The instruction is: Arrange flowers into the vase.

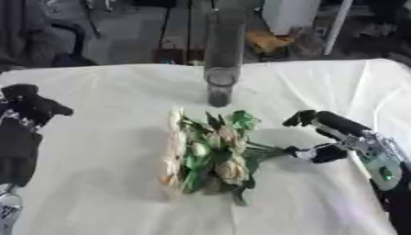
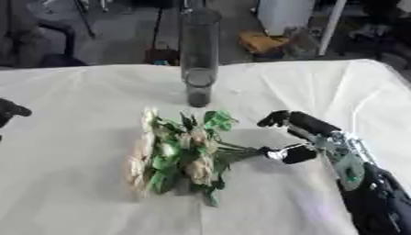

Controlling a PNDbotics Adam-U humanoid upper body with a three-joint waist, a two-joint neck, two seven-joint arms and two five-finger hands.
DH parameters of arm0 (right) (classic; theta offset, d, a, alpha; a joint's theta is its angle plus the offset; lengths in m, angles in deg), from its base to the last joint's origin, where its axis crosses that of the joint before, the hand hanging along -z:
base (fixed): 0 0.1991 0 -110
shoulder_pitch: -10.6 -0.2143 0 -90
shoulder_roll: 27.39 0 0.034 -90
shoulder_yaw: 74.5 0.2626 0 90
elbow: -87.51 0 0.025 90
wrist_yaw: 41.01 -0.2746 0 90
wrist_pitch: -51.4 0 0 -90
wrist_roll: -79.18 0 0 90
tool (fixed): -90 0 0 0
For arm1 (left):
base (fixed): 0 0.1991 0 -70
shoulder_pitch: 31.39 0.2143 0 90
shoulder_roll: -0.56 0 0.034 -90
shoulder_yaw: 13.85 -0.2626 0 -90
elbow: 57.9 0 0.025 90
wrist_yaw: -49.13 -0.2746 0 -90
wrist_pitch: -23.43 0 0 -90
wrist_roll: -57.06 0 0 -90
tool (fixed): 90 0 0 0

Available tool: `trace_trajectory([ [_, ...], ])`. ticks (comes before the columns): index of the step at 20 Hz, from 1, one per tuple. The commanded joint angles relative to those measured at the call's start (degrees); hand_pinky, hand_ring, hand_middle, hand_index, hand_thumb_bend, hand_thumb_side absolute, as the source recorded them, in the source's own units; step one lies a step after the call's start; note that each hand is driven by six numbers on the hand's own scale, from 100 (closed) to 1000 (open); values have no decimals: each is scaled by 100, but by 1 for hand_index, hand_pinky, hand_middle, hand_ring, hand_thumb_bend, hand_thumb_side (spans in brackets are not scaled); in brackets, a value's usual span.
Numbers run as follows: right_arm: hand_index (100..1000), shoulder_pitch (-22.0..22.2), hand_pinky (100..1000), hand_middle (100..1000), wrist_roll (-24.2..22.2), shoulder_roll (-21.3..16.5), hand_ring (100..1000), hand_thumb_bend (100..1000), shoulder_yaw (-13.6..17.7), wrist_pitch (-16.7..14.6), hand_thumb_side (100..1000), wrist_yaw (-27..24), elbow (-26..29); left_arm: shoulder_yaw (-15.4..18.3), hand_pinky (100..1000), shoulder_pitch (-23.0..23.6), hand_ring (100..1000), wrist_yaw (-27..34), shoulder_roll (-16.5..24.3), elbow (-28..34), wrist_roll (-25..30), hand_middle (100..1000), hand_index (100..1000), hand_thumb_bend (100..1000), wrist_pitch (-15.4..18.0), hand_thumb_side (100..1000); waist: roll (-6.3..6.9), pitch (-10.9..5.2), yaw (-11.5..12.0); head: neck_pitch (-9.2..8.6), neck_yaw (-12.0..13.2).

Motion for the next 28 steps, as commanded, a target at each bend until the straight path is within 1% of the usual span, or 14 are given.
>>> trace_trajectory([
  [1,860,-89,738,752,48,-68,785,379,-4,-14,436,91,51,-8,611,-41,549,-17,49,102,7,453,691,748,-18,711,12,-48,10,-40,-9],
  [9,863,-103,741,753,74,-112,784,376,-45,-85,438,119,39,-7,612,-34,549,-18,51,102,4,454,691,748,-23,711,4,-56,8,-31,-1],
  [20,867,-105,744,755,74,-254,785,366,-144,-202,442,-1,238,-7,612,-28,549,-13,62,102,1,454,692,748,-32,711,-10,-71,-2,-22,1],
  [28,870,-76,745,755,33,-295,784,365,-187,-246,441,-11,272,-17,613,-21,549,-17,65,102,6,454,692,747,-58,712,-19,-69,4,-20,7],
])
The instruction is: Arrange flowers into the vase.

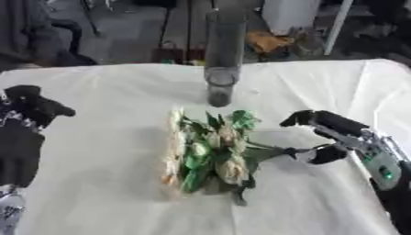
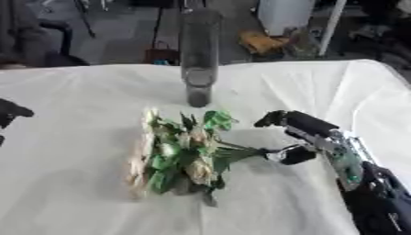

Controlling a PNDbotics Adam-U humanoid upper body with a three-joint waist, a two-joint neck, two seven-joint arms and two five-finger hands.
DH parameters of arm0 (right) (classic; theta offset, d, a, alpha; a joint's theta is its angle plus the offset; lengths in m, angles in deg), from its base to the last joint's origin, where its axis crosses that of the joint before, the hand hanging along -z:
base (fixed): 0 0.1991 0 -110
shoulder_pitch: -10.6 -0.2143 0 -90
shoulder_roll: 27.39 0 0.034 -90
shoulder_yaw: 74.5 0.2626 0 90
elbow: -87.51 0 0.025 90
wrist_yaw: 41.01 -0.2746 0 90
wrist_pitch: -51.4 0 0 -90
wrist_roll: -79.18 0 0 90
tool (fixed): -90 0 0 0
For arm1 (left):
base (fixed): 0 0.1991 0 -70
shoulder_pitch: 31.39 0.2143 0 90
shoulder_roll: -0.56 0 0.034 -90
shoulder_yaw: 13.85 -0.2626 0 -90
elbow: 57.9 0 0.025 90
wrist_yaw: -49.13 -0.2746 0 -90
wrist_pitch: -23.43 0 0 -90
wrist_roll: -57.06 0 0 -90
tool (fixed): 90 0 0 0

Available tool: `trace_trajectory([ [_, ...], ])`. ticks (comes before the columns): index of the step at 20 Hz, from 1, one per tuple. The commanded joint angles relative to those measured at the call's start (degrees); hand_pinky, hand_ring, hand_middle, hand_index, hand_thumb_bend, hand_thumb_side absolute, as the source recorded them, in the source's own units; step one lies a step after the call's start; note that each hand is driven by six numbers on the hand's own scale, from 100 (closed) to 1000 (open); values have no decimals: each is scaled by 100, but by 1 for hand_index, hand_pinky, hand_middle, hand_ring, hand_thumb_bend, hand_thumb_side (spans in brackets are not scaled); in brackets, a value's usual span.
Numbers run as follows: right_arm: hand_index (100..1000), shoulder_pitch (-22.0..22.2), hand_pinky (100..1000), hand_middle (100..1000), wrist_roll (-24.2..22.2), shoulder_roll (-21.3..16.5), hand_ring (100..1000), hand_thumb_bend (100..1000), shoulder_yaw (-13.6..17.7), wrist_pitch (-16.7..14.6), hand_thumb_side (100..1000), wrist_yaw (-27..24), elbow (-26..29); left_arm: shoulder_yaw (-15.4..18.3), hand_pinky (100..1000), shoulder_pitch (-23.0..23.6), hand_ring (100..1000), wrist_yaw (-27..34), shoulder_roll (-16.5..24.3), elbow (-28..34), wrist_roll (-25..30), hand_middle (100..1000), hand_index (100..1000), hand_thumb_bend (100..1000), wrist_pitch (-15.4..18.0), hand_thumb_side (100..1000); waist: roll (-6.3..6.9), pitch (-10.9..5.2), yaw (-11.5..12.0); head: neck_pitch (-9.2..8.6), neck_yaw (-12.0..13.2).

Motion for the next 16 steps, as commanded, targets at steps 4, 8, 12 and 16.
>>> trace_trajectory([
  [4,870,-66,745,755,-12,-165,784,364,-27,-46,441,-18,118,15,613,-35,549,3,93,102,0,454,692,748,-18,711,6,-62,5,-20,8],
  [8,869,-59,744,754,-42,-118,784,366,-76,-87,440,-1,100,13,613,-39,549,13,96,102,2,454,692,748,-16,711,9,-64,6,-22,4],
  [12,869,-56,743,754,-84,-67,784,377,-133,-130,442,-5,102,8,613,-44,549,18,99,102,8,454,692,748,-17,713,11,-64,6,-18,-4],
  [16,869,-60,743,753,-134,-14,784,366,-184,-172,440,-11,113,5,613,-53,549,23,100,102,9,455,692,748,-18,711,11,-63,10,-23,-7],
])
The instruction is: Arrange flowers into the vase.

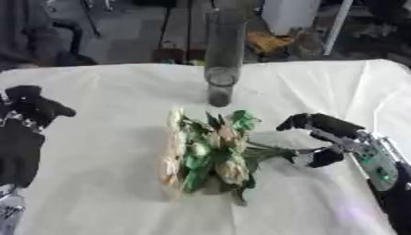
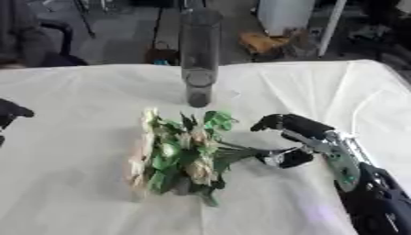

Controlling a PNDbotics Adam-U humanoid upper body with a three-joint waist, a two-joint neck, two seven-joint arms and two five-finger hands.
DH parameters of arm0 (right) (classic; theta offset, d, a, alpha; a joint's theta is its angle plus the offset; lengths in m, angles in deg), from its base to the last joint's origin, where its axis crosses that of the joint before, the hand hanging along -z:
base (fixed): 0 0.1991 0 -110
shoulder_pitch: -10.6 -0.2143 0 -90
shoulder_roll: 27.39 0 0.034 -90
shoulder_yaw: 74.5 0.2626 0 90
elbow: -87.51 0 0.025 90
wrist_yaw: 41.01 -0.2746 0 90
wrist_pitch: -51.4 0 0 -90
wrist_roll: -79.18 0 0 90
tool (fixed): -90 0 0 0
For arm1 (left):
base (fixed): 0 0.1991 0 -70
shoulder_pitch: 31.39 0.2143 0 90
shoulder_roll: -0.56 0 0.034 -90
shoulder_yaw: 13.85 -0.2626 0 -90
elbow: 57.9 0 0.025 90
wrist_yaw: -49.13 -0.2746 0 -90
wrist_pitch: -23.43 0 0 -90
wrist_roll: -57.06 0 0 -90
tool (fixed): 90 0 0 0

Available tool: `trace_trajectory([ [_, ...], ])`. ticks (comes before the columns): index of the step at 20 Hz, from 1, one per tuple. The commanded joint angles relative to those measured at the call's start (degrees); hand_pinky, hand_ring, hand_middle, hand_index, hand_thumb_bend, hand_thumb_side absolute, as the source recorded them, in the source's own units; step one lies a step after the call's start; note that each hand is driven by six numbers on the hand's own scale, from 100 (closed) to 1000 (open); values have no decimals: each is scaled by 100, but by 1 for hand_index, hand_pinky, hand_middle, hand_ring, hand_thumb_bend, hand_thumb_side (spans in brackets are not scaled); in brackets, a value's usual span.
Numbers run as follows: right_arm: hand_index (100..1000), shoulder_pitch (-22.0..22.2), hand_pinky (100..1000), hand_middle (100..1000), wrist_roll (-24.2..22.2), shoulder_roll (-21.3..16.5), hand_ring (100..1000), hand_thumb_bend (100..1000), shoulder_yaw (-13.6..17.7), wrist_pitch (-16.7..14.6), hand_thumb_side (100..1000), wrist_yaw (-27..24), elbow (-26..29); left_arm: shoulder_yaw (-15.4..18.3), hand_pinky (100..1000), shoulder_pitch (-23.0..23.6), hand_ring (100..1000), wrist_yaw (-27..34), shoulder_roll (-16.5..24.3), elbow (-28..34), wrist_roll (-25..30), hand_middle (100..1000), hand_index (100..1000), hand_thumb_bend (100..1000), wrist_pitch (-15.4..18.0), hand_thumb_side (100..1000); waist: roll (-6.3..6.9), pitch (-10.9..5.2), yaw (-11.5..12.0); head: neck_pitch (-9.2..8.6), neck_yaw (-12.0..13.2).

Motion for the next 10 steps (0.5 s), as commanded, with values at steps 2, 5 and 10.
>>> trace_trajectory([
  [2,868,-72,742,753,-51,-3,784,366,-32,-57,440,-9,118,6,613,-55,549,23,98,102,14,455,692,748,-7,711,13,-61,12,-32,-9],
  [5,868,-76,741,753,-73,46,783,364,-42,-61,440,-4,124,10,613,-55,549,25,98,102,12,455,693,749,0,711,20,-58,15,-40,-10],
  [10,865,-71,739,750,-70,126,785,361,-25,-33,440,37,166,10,613,-55,549,25,91,102,14,454,692,748,5,711,37,-50,16,-41,-15],
])
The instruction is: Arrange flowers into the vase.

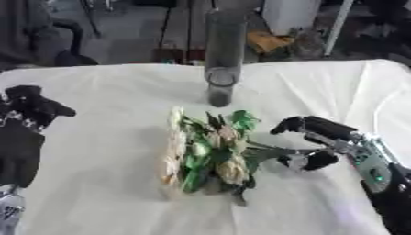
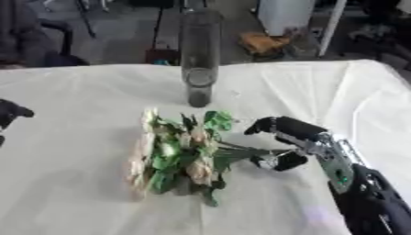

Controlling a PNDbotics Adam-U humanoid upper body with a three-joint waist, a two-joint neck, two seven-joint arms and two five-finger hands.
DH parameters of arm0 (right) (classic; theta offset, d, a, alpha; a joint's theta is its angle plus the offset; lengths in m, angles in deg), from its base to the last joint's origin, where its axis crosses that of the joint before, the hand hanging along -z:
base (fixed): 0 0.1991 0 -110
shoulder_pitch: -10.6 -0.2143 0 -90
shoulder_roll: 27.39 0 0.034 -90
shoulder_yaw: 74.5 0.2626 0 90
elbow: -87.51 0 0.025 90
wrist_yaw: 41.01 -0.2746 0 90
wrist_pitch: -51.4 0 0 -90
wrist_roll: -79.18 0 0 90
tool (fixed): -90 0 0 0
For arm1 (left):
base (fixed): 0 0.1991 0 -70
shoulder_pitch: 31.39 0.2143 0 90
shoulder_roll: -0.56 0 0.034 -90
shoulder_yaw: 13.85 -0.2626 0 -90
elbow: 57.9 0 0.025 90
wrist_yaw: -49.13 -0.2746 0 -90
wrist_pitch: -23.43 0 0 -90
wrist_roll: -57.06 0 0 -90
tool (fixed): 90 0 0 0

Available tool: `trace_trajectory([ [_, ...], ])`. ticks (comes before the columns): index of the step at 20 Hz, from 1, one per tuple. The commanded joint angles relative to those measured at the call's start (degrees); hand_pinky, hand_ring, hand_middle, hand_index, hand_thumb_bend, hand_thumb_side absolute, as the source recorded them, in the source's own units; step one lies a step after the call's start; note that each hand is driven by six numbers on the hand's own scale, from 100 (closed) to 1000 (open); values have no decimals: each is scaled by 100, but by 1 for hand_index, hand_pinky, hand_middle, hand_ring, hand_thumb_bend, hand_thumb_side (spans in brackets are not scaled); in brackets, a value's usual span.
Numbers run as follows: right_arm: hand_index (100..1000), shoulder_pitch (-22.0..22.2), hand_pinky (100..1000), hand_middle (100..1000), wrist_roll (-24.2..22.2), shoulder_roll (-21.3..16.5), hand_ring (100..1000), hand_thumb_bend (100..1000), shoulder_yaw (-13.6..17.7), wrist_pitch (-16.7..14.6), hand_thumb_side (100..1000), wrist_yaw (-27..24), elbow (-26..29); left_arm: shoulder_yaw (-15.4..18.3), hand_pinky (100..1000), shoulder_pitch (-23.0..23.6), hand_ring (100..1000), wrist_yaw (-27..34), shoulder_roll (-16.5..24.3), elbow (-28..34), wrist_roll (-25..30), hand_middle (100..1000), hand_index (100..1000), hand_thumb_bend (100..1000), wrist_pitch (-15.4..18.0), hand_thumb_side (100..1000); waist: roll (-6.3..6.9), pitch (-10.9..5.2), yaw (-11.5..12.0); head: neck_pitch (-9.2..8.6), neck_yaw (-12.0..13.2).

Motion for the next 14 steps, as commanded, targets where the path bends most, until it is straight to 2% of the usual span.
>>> trace_trajectory([
  [1,865,-67,739,750,4,-11,785,362,37,19,439,47,159,11,613,-56,549,20,88,102,11,455,693,748,6,711,19,-49,7,-41,-12],
  [14,864,-28,737,747,100,136,782,359,81,91,446,306,234,12,614,-56,548,15,71,102,14,454,693,747,19,712,56,-37,-7,-36,-17],
])
